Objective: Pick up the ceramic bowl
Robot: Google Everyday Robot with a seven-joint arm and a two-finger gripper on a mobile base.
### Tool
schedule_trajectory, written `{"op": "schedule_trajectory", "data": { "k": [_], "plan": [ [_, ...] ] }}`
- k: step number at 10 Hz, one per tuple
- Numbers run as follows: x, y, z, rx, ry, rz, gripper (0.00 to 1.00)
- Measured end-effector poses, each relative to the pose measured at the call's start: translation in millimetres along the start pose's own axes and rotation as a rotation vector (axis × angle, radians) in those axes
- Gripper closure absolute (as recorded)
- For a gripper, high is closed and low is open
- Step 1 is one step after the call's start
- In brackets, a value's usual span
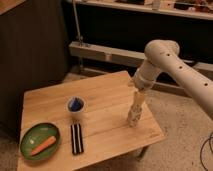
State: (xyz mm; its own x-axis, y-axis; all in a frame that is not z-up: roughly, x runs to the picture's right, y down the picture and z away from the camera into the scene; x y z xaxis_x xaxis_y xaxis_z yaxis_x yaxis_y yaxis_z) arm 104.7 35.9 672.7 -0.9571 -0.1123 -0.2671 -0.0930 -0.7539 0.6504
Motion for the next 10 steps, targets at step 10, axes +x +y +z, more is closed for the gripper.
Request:
{"op": "schedule_trajectory", "data": {
  "k": [10],
  "plan": [
    [29.6, -8.9, 5.0, 0.021, -0.012, -0.073, 0.2]
  ]
}}
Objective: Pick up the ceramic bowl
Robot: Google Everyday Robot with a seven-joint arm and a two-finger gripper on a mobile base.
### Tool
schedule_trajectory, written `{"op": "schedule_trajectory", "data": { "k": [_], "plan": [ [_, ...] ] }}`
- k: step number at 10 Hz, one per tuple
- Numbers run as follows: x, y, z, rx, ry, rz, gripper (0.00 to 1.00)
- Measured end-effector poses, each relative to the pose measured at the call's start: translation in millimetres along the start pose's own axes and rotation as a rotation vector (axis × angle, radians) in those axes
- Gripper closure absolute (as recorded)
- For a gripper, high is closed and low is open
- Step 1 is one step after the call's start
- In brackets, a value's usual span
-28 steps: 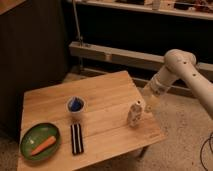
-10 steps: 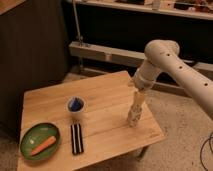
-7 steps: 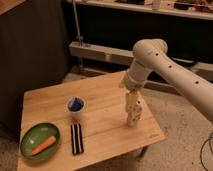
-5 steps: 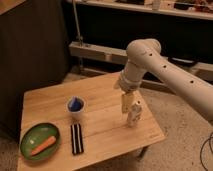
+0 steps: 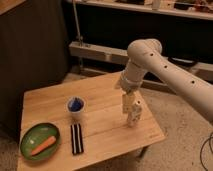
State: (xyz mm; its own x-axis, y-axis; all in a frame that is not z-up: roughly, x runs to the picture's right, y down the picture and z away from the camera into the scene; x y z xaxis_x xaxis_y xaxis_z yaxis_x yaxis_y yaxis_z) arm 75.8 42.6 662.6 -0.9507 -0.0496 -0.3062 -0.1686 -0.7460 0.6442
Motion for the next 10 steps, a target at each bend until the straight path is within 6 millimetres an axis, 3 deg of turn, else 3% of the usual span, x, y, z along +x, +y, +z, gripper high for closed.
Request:
{"op": "schedule_trajectory", "data": {
  "k": [2, 5, 7, 10],
  "plan": [
    [6.2, -0.3, -3.2, -0.013, 0.003, -0.002, 0.2],
    [68.5, 7.1, -3.8, -0.017, 0.022, 0.031, 0.2],
    [121.3, 17.0, 4.9, 0.02, 0.042, 0.117, 0.2],
    [172.5, 6.2, 16.6, 0.079, 0.049, 0.131, 0.2]
  ]
}}
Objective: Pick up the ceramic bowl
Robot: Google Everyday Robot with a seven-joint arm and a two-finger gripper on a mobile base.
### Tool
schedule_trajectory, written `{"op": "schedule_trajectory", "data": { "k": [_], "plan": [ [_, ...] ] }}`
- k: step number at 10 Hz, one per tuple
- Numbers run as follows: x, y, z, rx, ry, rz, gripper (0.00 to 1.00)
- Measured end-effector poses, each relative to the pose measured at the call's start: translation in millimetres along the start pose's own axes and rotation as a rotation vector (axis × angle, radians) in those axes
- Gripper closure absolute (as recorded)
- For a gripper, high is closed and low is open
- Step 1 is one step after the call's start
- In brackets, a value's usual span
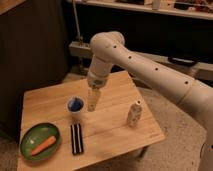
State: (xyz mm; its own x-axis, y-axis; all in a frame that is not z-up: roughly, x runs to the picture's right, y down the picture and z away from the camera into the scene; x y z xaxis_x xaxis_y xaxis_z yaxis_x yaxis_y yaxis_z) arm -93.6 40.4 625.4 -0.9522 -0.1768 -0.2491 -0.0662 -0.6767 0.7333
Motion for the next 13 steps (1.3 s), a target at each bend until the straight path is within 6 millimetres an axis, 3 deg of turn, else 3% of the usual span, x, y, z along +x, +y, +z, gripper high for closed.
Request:
{"op": "schedule_trajectory", "data": {
  "k": [5, 7, 10, 13],
  "plan": [
    [71.9, -36.2, 29.9, 0.066, -0.007, -0.096, 0.2],
    [85.7, -29.6, 44.7, 0.1, -0.018, -0.122, 0.2],
    [105.2, -3.0, 70.4, 0.156, 0.013, -0.242, 0.2],
    [108.5, 15.6, 99.0, 0.199, 0.031, -0.336, 0.2]
  ]
}}
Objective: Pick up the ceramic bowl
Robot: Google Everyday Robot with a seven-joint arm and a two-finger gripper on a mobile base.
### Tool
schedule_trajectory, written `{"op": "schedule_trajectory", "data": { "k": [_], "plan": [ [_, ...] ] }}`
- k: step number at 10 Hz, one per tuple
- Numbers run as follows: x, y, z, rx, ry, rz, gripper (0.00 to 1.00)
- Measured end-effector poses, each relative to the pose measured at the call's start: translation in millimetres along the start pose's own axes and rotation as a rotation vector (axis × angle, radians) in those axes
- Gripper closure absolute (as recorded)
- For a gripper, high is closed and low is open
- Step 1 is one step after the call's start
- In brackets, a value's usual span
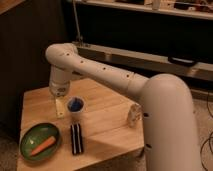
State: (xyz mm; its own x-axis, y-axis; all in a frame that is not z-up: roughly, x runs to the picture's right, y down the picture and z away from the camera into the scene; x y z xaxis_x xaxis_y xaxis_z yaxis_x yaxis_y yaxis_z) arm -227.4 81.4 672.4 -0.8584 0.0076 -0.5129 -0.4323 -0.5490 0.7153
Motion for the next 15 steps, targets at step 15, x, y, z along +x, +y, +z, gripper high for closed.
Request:
{"op": "schedule_trajectory", "data": {
  "k": [15],
  "plan": [
    [-3.7, -23.1, 48.5, -0.028, 0.254, 0.701, 0.2]
  ]
}}
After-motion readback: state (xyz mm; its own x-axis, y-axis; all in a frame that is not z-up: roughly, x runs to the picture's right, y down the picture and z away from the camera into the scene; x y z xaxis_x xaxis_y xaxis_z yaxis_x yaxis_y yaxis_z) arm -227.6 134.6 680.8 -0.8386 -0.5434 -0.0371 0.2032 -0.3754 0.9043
